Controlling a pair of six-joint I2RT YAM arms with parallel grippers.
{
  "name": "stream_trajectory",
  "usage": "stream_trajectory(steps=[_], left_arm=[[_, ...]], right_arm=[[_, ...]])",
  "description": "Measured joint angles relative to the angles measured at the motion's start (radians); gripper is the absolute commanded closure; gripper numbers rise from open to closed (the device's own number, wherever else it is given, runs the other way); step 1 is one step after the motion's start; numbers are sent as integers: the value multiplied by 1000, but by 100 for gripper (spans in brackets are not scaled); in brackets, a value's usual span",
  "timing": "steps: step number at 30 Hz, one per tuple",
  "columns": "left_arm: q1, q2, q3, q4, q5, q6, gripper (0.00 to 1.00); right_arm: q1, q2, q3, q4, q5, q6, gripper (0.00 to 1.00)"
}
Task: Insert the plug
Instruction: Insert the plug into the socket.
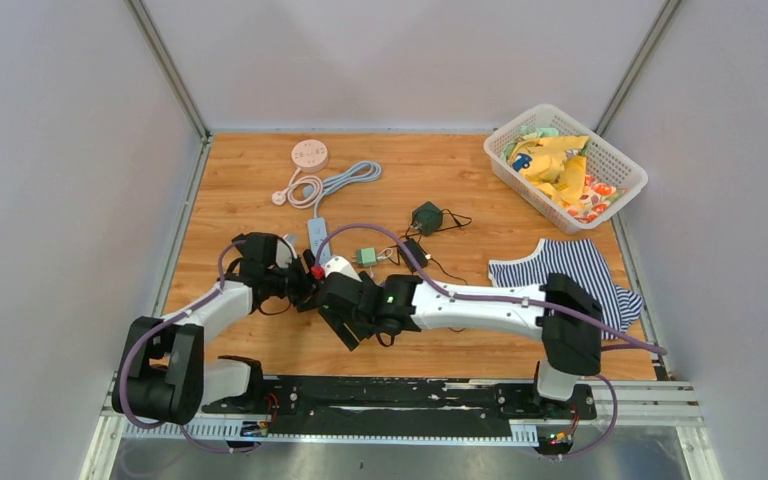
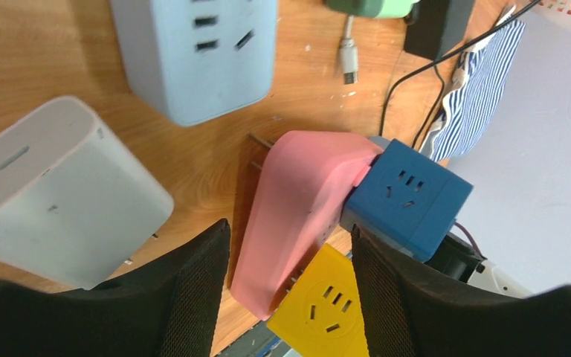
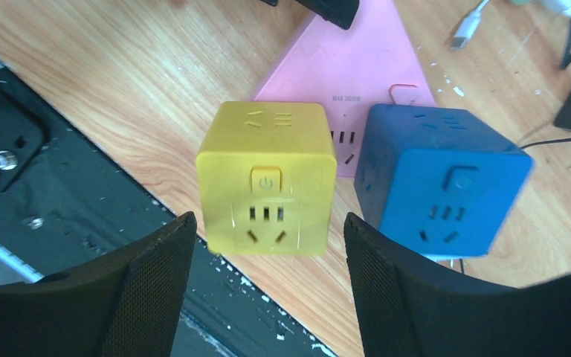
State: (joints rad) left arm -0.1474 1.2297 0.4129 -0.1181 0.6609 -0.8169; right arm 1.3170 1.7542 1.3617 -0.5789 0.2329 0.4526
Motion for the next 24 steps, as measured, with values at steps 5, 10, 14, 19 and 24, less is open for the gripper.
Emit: stream_trajectory(steps=[5,10,14,19,24], left_arm=[[0,-5,48,-29,-17,38,37],[0,-6,48,-52,-23,52,37],[0,-3,51,-71,-26,65,37],[0,29,55,-71,-26,74,38],[0,60,55,-62,-14,69,38]], right_arm=[[-3,-105,-6,2,1,-2,38],[-16,-166,-33,7,4,-7,60],[-18,-181,-58,44,3,-5,72],[-21,-178,-153,134,-2,6,76],[-27,-139,-172,161,21,21,77]])
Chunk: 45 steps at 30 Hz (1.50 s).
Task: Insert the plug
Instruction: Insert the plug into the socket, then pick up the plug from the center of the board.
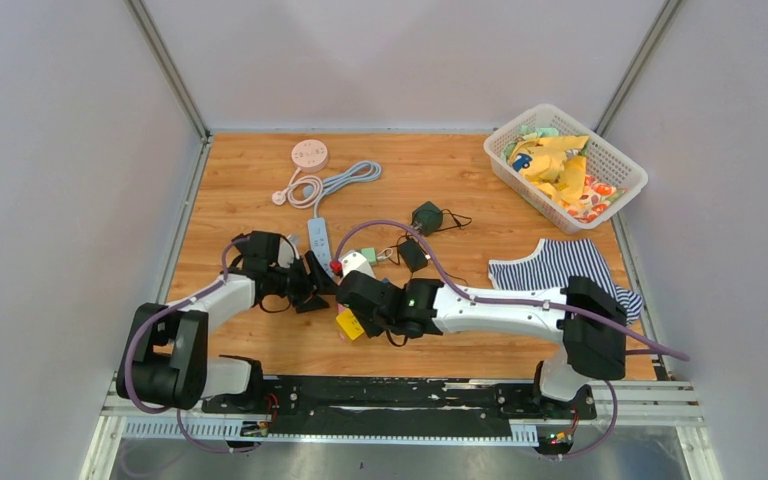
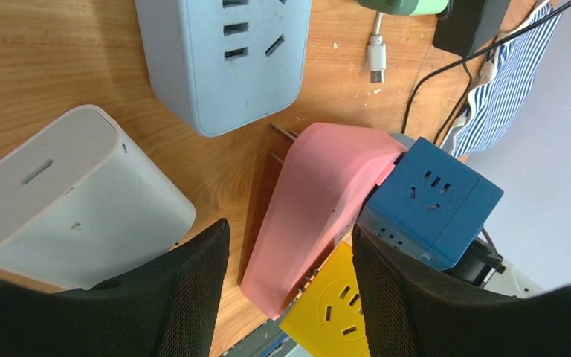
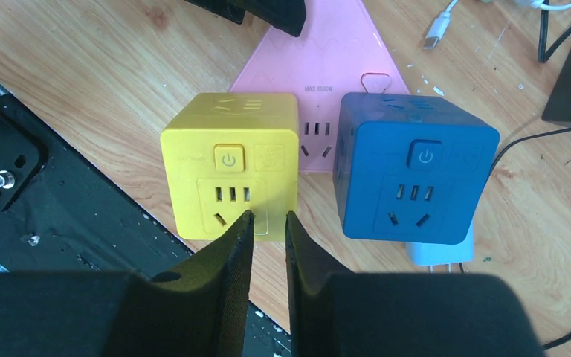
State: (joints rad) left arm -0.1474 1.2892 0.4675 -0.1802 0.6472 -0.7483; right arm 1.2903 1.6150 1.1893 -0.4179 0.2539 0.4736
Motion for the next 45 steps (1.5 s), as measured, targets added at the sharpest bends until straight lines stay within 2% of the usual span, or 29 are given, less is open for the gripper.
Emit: stream_trajectory(steps=[7,9,14,16,17,22,27,33,39,42,45], left_arm=[[0,13,29,-15,2,12,38],[0,8,46,-27,-9,18,38],[0,-29,134,-142,-78,68,35],[0,-64,184,-191,-117,97,2],[0,-92,216,-218,-143,109,0],[0,-209,305,-272,-208,149,0],[0,-268,335,-298,-306,177,0],[0,-294,289,-317,-521,169,0],[0,-238,254,-332,-571,158,1],[0,-138,258,-340,-552,174,19],[0,-47,249,-334,-513,175,26]], right_arm=[[-4,-47,-34,-8,10,2,72],[-6,-72,-39,-14,14,1,65],[-6,-151,-47,-9,71,-5,38],[-6,-189,-66,-8,116,-9,31],[-8,-208,-77,-8,138,-12,28],[-42,-276,-123,-9,208,-21,20],[-74,-345,-167,-8,247,-21,0],[-74,-403,-216,10,254,-21,0],[-74,-425,-277,26,254,-21,2],[-74,-438,-297,36,254,-21,2],[-74,-458,-312,40,256,-23,2]])
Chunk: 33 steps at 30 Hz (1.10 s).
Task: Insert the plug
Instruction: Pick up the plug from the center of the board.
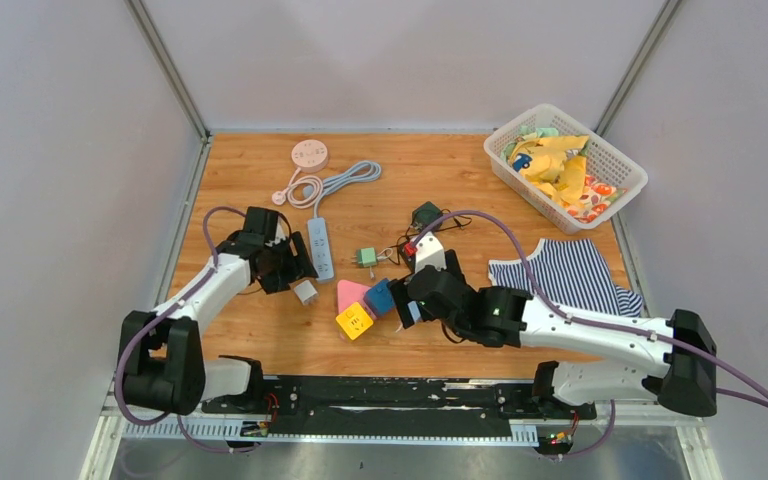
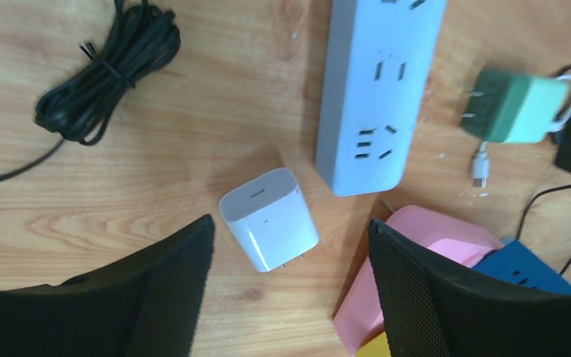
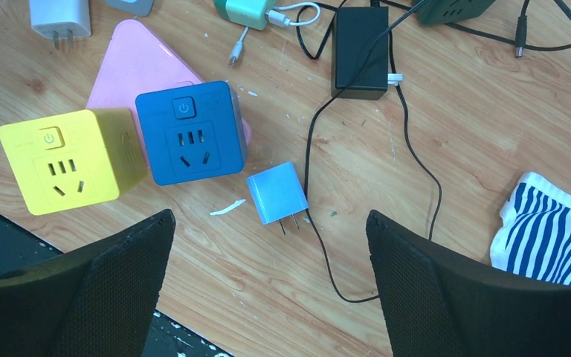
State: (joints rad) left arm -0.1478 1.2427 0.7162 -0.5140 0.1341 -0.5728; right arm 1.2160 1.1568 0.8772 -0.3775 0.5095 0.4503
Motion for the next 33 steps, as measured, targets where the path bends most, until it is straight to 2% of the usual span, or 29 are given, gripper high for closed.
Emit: stream_trajectory(steps=[4,20,27,33], left_arm=[[-13,47,-35,12,11,-4,33],[-56,71,-50,21,-60,-27,36],[-90,99,-50,28,-74,-29,44],[-98,109,-50,39,-84,-26,59]], right_arm=[[0,-32,-13,12,2,-6,2],[0,-86,-58,39,14,-17,3],[0,-86,-58,42,12,-15,3],[0,-86,-58,46,6,-15,3]])
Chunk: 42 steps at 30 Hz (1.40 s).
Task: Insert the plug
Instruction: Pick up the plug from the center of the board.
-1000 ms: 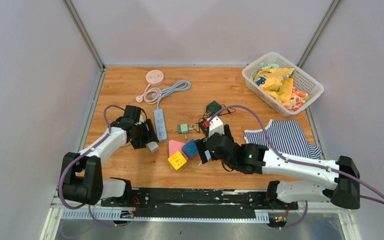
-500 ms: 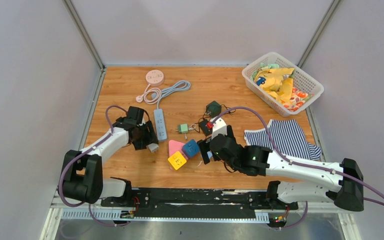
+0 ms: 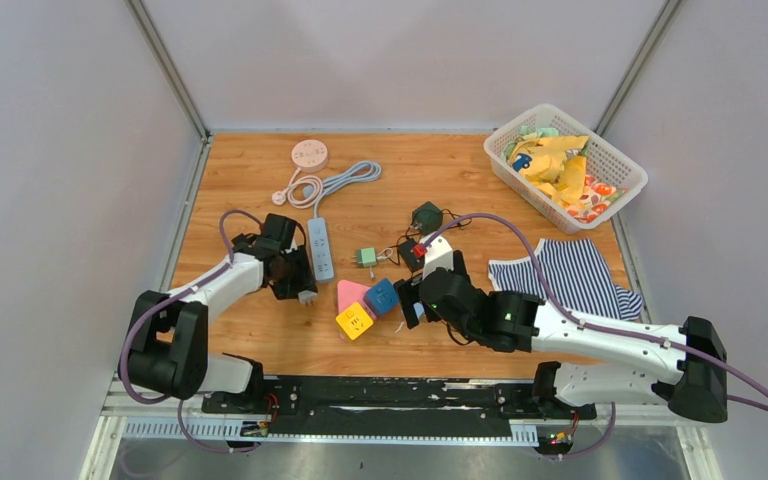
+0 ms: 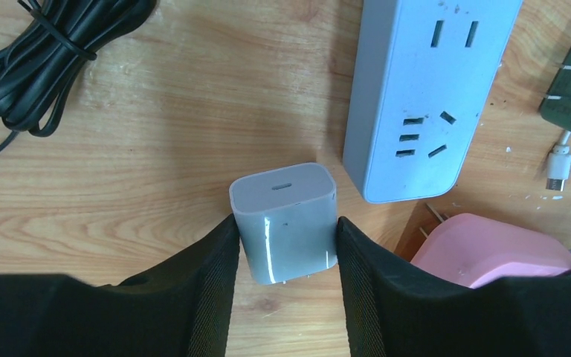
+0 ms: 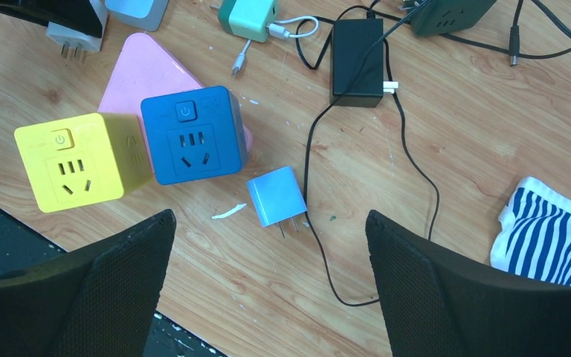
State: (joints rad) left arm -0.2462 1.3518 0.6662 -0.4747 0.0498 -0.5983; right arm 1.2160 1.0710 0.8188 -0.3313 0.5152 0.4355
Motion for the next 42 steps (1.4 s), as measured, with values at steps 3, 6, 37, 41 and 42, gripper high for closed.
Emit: stream_trajectory(steps=[3,6,37,41,42], left_arm=[[0,-1,0,3,7,11,64],[-2,-11,0,2,22,26,65],[-102,-768,-137,384,665,329,65],[-105,-782,-137,410,768,369,66],[-106,-782,-137,412,787,381,66]], right_arm=[[0,0,-6,9,-12,0,3],[0,1,-14,27,-40,0,3],[-87,-74,103,235,-546,-284,9],[-87,-107,103,253,-657,-430,9],[-87,-111,103,255,-671,-445,10]])
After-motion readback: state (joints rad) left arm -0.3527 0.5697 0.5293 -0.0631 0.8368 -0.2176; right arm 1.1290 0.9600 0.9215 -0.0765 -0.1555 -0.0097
